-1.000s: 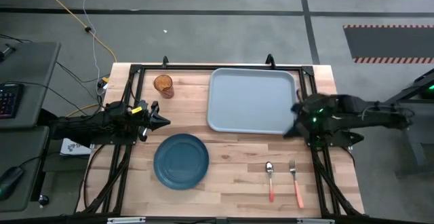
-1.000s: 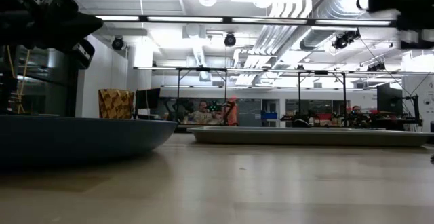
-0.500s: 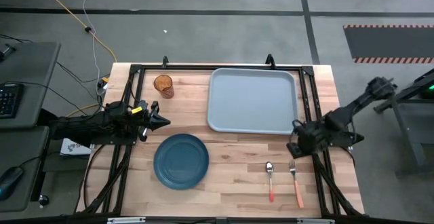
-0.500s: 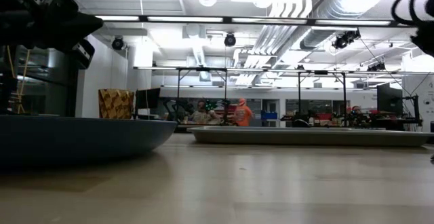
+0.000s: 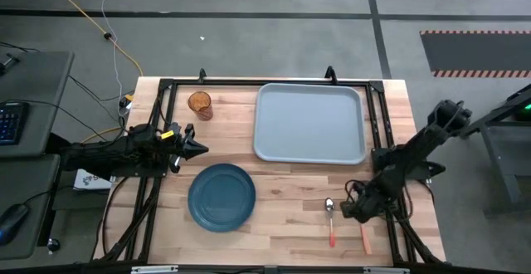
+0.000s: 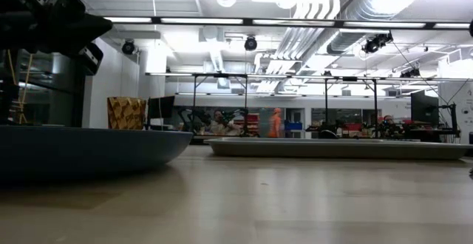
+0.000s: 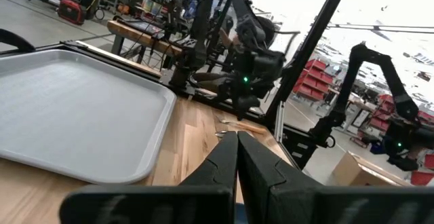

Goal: Pick and place plate/cup/fork/spoon on tray
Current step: Put the orange fork to the left of the blue tray

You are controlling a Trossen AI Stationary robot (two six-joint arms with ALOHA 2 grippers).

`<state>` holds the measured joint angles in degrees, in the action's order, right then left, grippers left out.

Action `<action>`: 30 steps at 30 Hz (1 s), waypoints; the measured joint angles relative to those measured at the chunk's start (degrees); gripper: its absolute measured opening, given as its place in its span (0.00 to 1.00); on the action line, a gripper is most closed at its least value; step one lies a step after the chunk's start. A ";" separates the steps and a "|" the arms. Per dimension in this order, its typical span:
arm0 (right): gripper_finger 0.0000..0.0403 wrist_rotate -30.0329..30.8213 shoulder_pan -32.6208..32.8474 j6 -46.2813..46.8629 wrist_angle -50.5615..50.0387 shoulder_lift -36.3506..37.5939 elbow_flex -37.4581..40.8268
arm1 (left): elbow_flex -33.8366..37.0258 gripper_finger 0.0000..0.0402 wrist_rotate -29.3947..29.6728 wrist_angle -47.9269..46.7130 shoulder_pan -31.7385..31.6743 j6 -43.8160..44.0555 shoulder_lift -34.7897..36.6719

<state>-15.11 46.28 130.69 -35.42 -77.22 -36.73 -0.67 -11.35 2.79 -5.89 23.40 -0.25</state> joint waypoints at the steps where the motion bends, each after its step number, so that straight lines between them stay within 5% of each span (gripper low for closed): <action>1: 0.40 -0.23 -0.02 0.00 -0.07 -1.32 -0.52 | -0.01 0.00 0.00 -0.02 0.00 0.00 0.00; 13: 0.39 -2.99 -0.61 -0.02 1.66 -10.79 -2.26 | -0.01 0.00 0.00 -0.08 -0.02 0.00 0.00; 22: 0.04 -1.81 -0.65 -2.66 0.93 -11.03 -2.28 | -0.02 0.00 0.00 -0.02 -0.02 0.00 0.00; 30: 0.02 -0.04 -0.50 -7.45 -2.74 -5.91 -2.49 | -0.01 0.00 0.00 -0.02 -0.01 0.00 0.00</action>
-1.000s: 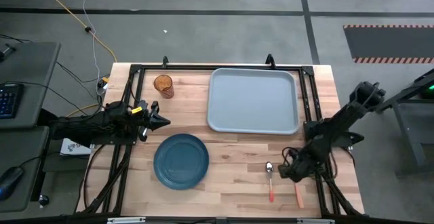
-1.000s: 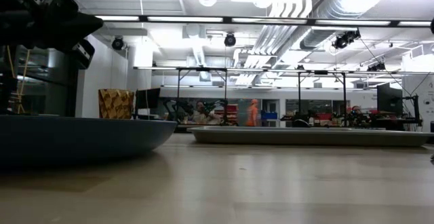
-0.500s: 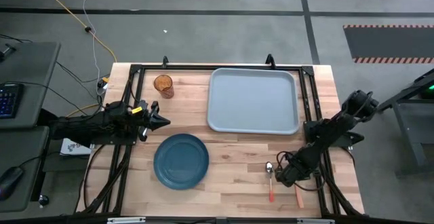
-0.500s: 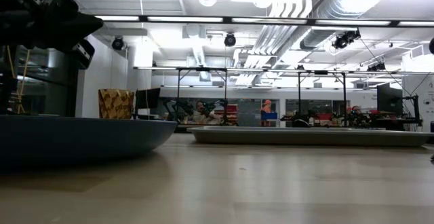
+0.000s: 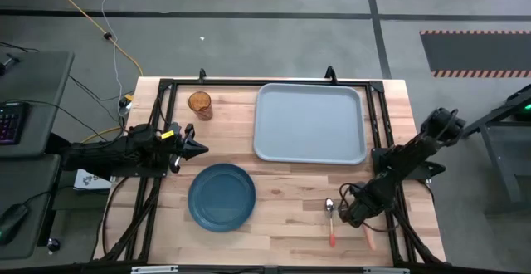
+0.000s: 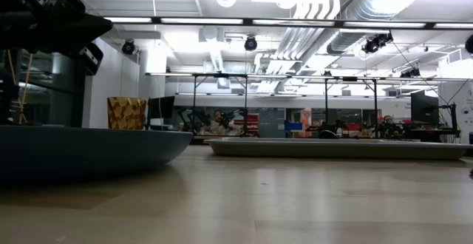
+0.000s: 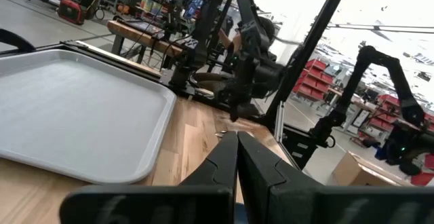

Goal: Pick and place plate/cup/fork/spoon on tray
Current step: Put the orange fork to the left of the blue tray

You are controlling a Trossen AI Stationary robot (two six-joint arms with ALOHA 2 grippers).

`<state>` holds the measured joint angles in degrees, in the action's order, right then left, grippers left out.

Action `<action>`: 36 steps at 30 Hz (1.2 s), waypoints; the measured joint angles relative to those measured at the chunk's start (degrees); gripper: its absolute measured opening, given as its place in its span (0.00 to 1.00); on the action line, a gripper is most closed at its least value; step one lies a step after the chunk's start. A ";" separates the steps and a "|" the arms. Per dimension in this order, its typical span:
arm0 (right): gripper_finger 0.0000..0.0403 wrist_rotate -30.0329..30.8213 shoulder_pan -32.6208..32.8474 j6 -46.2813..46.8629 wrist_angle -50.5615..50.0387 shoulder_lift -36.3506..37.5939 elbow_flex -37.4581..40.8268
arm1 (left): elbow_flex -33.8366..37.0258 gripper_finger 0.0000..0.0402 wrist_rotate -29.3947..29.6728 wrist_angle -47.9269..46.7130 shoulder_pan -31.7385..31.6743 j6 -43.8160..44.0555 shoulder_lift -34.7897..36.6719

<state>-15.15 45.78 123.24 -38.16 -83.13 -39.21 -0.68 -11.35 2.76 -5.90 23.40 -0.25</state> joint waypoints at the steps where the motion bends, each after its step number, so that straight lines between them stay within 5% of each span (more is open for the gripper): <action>1: 0.02 0.25 -0.02 -0.54 -0.21 1.40 -0.88 | 0.00 0.00 0.00 0.00 -0.01 0.00 0.00; 8: 0.01 7.26 -2.31 -7.97 -1.38 12.06 -5.20 | 0.01 0.00 0.00 -0.01 -0.01 0.00 0.00; 13: 0.01 16.67 -9.94 -15.60 -0.92 16.32 -9.92 | 0.01 0.00 0.00 0.00 -0.01 0.00 0.00; 19: 0.00 20.88 -29.56 -34.36 -6.94 14.95 -17.80 | 0.00 0.00 0.00 0.00 -0.01 0.00 0.00; 26: 0.00 20.10 -56.10 -58.98 -28.10 9.83 -27.87 | 0.00 0.00 0.00 0.00 0.00 0.00 0.01; 36: 0.00 18.92 -84.11 -75.77 -32.16 -0.76 -22.15 | -0.01 0.00 0.00 0.00 -0.01 0.00 0.00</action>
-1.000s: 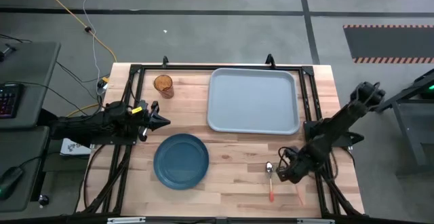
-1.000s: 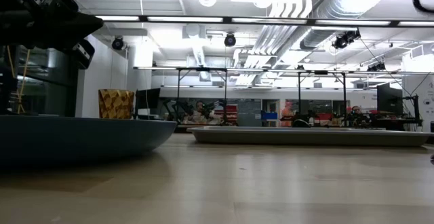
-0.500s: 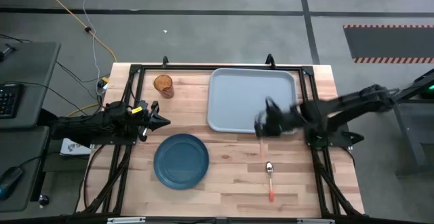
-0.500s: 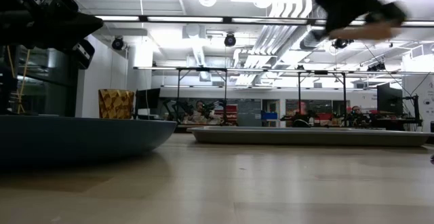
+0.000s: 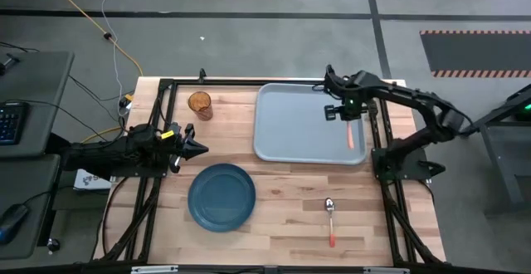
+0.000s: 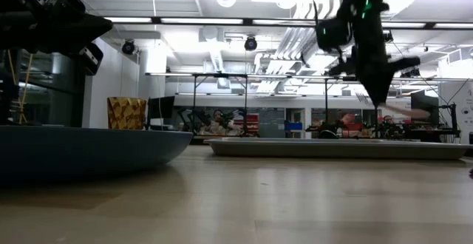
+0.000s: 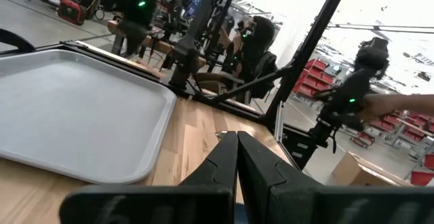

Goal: Pick and place plate/cup/fork/spoon on tray
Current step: Put the orange fork to the left of the blue tray

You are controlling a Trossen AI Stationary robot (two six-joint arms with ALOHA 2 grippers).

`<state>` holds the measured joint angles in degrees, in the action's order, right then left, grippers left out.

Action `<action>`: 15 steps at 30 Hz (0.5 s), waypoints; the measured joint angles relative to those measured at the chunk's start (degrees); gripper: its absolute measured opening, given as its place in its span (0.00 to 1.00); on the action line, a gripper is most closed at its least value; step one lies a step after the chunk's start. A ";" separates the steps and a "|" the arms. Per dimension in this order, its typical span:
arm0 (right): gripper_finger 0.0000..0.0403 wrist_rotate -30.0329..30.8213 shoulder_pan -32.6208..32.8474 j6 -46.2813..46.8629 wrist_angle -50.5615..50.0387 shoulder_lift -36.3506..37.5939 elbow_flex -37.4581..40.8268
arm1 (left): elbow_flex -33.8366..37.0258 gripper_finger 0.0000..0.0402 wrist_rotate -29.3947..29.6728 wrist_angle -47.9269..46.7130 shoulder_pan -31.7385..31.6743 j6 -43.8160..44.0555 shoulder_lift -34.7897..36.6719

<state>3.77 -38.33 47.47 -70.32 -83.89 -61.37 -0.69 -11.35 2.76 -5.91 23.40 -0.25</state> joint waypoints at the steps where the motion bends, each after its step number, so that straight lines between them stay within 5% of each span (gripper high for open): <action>1: 0.00 -0.88 -1.65 -1.03 1.42 -1.05 0.73 | 0.01 0.00 0.00 0.00 0.01 0.00 0.00; 15: 0.00 -2.79 -10.41 -9.73 7.82 -13.30 2.74 | 0.00 0.00 0.00 0.00 0.00 0.00 0.00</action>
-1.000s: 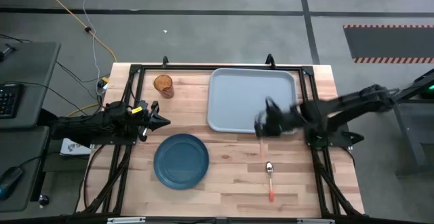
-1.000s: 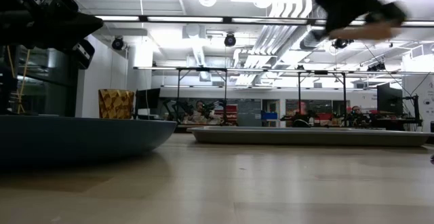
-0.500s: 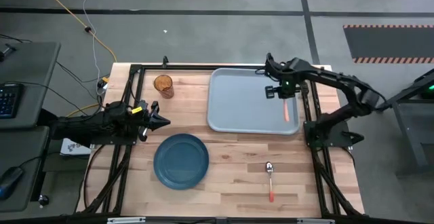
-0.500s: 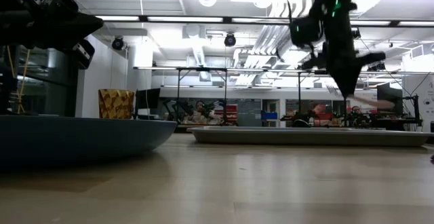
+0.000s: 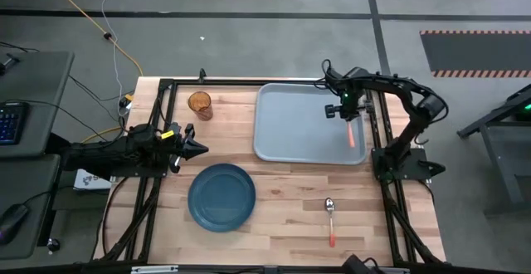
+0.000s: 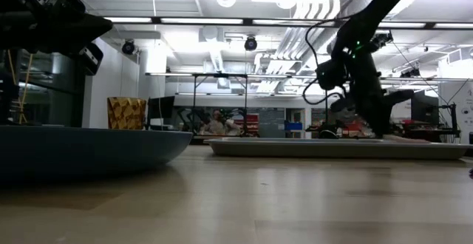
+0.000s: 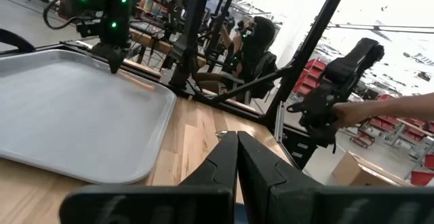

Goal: Pick and place plate/cup/fork/spoon on tray
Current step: Put the orange fork to the left of the blue tray

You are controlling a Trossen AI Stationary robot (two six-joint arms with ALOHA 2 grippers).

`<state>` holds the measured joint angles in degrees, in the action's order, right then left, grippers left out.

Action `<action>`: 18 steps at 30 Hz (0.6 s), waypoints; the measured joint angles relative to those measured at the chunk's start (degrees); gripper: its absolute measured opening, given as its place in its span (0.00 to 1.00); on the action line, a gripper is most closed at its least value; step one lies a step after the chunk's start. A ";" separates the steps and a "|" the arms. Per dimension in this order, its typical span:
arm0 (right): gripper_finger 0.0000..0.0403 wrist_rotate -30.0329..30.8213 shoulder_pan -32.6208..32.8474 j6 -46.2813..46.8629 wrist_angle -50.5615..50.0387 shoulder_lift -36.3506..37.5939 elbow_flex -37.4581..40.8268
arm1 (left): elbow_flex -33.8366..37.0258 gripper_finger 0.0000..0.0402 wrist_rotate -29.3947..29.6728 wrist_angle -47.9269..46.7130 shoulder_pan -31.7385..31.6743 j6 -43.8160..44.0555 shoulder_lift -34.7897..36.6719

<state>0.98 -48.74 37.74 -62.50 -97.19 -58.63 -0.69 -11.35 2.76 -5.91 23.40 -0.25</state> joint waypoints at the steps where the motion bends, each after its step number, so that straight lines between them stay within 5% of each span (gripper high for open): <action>1: 0.00 -0.02 -0.04 -0.26 0.11 -0.73 0.00 | 0.01 0.00 0.00 0.00 0.00 0.00 0.00; 18: 0.02 0.23 -0.54 2.29 2.62 -3.43 0.00 | 0.01 0.00 0.00 0.01 0.00 0.00 0.01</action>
<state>1.20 -49.28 40.03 -59.88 -100.62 -58.63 -0.67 -11.35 2.77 -5.91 23.40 -0.24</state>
